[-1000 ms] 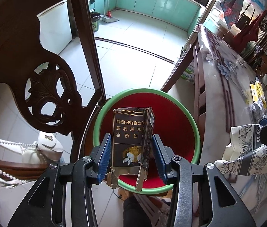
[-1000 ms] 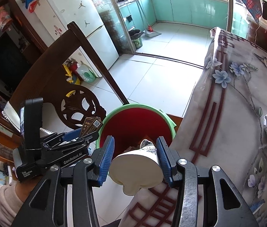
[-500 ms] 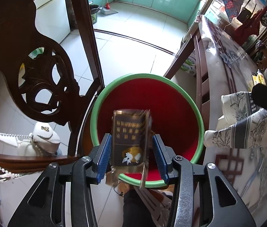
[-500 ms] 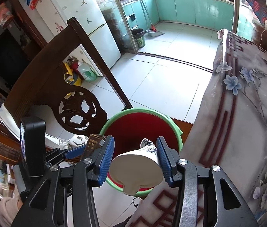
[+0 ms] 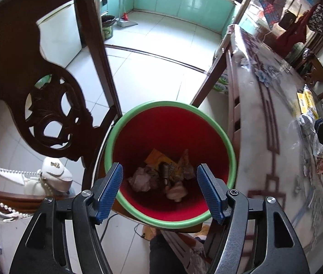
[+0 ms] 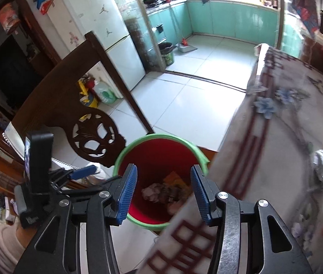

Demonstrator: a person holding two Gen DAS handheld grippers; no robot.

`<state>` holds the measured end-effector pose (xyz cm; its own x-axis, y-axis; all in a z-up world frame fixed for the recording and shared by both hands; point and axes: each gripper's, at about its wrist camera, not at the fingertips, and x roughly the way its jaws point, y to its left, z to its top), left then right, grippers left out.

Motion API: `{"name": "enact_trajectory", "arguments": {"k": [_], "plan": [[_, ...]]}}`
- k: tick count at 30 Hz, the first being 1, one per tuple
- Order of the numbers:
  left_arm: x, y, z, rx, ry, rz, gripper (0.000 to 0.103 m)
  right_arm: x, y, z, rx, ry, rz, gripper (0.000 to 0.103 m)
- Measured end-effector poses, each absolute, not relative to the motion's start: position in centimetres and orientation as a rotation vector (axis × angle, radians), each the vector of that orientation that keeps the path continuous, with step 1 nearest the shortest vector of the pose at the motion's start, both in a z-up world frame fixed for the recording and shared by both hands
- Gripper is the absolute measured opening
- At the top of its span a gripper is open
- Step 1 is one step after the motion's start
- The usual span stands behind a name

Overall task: Collect trash
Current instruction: 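Open both grippers to drop the cigarette box and paper cup into the bucket, then grasp the clear plastic wrapper with the left gripper while the right grasps crumpled paper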

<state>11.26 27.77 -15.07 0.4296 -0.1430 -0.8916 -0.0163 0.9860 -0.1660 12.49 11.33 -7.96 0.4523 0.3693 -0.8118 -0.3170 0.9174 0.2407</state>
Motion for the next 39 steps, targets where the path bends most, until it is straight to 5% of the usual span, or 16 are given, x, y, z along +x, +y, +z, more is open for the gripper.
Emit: {"name": "enact_trajectory", "arguments": {"k": [19,34,36,38,39], "plan": [[9.4,15.6,-12.0,-0.125,1.095,-0.139,0.067,8.3,-17.3,-9.5,0.1,1.055,-0.01,0.047],[7.4,0.3,-10.3,-0.132,1.095,-0.241,0.067,9.9,-24.0,-16.3,0.131,1.178,0.182,0.047],[7.6,-1.2,-10.6,-0.122,1.112,-0.259,0.067,9.6,-24.9,-16.5,0.172,1.176,0.204,0.039],[7.8,-2.9,-10.8,-0.108,1.132,-0.28,0.067,9.2,-25.7,-16.6,0.21,1.173,0.223,0.011],[7.9,-3.6,-10.9,-0.103,1.139,-0.288,0.067,9.0,-26.1,-16.5,0.227,1.166,0.227,0.009]]}}
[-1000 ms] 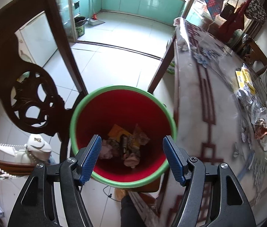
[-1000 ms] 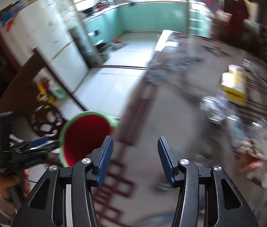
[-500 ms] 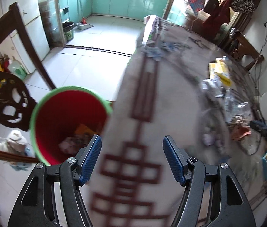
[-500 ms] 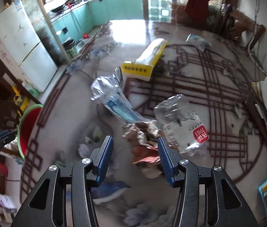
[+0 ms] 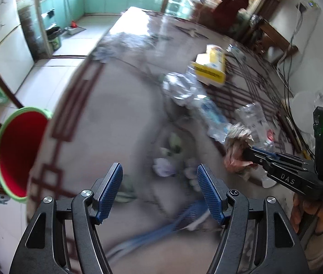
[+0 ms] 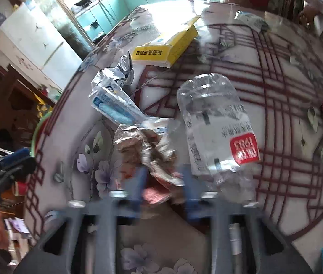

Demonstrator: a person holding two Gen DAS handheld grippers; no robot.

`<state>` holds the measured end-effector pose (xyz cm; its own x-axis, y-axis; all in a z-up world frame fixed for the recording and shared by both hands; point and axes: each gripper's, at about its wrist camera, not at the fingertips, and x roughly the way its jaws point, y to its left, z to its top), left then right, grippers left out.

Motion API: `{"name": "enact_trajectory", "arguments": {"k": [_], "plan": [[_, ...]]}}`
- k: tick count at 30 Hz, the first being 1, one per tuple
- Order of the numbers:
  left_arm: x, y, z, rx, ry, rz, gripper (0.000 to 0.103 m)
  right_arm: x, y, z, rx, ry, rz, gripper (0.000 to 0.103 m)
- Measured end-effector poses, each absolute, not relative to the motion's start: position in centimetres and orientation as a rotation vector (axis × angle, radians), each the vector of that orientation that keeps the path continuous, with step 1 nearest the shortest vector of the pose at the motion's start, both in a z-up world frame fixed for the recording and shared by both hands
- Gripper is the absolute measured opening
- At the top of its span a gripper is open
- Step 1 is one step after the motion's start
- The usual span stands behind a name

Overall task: Collect trash
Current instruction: 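Grasp the clear plastic wrapper with the left gripper while the right grasps crumpled paper, then lift the plastic wrapper with the left gripper while the right lifts the crumpled paper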

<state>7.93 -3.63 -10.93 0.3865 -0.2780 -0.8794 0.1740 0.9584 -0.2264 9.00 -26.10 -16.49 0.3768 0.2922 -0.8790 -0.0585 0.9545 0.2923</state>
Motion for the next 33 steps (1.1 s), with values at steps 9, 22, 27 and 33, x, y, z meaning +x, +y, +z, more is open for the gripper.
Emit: {"name": "enact_trajectory", "arguments": {"k": [9,22,27,33], "plan": [[11.9,-9.2,-12.2,-0.111,1.198,-0.343,0.067,7.1,-29.8,-15.7,0.279,1.129,0.18,0.006],[14.6,-11.5,-15.7,-0.195,1.291,-0.329,0.015,6.9,-31.3,-16.1,0.359,1.134,0.157,0.006],[14.2,-10.9,-14.7,-0.185,1.262,-0.341,0.005,7.1,-30.5,-15.6,0.355,1.125,0.164,0.006],[12.7,-9.6,-12.9,-0.175,1.212,-0.355,0.003,7.1,-29.3,-14.2,0.324,1.102,0.182,0.006]]}}
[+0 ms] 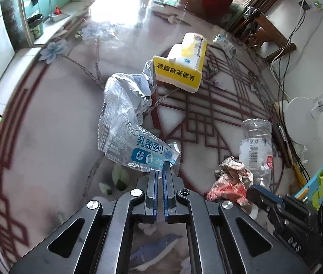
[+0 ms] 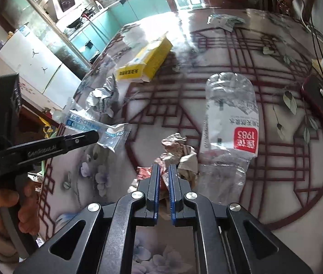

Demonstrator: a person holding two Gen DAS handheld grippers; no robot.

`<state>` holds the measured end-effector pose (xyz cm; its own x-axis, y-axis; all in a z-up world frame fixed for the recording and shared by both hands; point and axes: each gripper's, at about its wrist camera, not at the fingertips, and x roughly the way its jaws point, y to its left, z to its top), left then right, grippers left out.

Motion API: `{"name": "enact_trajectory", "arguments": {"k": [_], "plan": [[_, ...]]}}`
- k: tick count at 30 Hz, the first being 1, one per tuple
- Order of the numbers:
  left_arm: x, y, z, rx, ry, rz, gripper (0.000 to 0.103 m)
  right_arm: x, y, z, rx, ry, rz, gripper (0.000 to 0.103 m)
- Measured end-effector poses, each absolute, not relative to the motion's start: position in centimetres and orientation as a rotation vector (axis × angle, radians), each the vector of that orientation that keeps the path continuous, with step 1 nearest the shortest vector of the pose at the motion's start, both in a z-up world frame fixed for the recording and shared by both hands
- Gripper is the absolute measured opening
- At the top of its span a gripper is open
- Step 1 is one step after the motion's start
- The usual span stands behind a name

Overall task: Collect trash
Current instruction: 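Lift the plastic wrapper with the left gripper while the right lifts the crumpled paper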

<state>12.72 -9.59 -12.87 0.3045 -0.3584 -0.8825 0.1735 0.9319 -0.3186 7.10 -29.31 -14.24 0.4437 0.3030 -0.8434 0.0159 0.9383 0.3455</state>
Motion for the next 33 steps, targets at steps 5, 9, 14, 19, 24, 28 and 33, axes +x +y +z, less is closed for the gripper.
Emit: {"name": "enact_trajectory", "arguments": {"k": [5,9,14,19,24,28,33], "plan": [[11.1,-8.1,-11.6,-0.125,1.168,-0.332,0.003,6.8,-28.5,-13.1,0.311,1.081,0.189,0.006],[10.2,-6.8,-11.6,-0.101,1.157,-0.302,0.003,6.7,-27.6,-12.1,0.292,1.062,0.204,0.006],[8.8,-5.0,-11.3,-0.111,1.142,-0.272,0.003,6.3,-26.2,-10.8,0.263,1.037,0.224,0.006],[7.6,-3.3,-10.6,-0.128,1.126,-0.25,0.003,5.9,-24.9,-9.6,0.237,1.014,0.254,0.006],[6.5,-2.1,-9.2,-0.143,1.086,-0.243,0.003,5.3,-23.5,-8.2,0.218,0.988,0.281,0.006],[6.1,-1.0,-8.7,-0.159,1.069,-0.232,0.003,5.1,-22.3,-7.6,0.201,0.979,0.301,0.006],[5.7,0.3,-8.6,-0.165,1.068,-0.224,0.003,5.0,-20.8,-6.8,0.19,0.967,0.321,0.006]]}}
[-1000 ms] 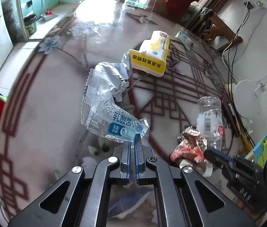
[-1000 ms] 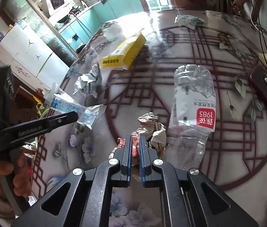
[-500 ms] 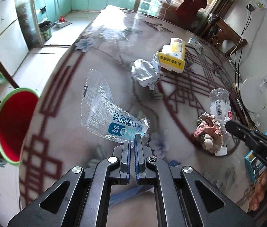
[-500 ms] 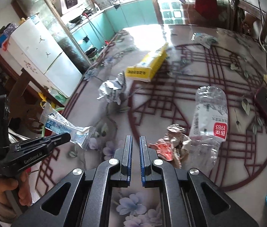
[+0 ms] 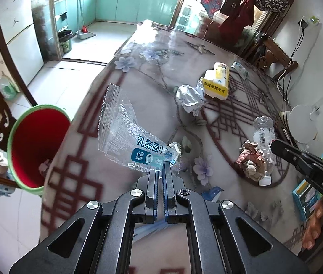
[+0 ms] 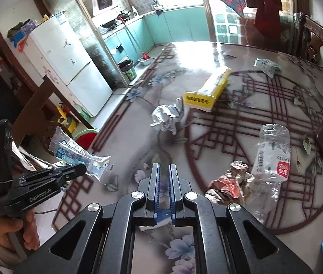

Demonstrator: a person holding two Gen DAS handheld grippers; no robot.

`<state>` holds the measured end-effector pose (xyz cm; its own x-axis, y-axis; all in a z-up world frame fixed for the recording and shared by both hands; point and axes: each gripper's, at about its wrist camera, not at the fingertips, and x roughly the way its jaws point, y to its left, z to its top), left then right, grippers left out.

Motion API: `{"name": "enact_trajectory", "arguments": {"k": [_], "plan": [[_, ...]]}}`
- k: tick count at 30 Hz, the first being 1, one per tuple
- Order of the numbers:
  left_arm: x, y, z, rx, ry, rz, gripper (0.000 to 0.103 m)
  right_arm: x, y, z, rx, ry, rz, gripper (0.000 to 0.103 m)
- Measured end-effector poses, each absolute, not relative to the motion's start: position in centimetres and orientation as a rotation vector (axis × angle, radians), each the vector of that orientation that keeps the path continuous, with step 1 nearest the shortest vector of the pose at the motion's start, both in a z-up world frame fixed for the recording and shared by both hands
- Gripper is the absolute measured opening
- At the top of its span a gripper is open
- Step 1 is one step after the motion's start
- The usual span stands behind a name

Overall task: Collect trash
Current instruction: 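Lift the plastic wrapper with the left gripper while the right lifts the crumpled paper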

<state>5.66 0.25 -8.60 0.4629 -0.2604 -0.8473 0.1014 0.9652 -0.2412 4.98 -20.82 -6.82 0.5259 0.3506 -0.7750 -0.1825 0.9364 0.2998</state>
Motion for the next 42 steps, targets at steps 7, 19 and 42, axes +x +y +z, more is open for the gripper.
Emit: {"name": "enact_trajectory", "arguments": {"k": [7,19,42], "plan": [[5.4,2.7,-8.5,-0.191,1.055,-0.215,0.003,5.1,-18.8,-6.0,0.165,0.953,0.336,0.006],[5.4,6.1,-9.8,-0.201,1.092,-0.228,0.003,5.3,-27.0,-11.4,0.244,1.11,0.041,0.034],[6.5,10.4,-10.0,-0.217,1.093,-0.209,0.003,8.1,-20.4,-10.2,0.325,1.041,0.081,0.018]]}}
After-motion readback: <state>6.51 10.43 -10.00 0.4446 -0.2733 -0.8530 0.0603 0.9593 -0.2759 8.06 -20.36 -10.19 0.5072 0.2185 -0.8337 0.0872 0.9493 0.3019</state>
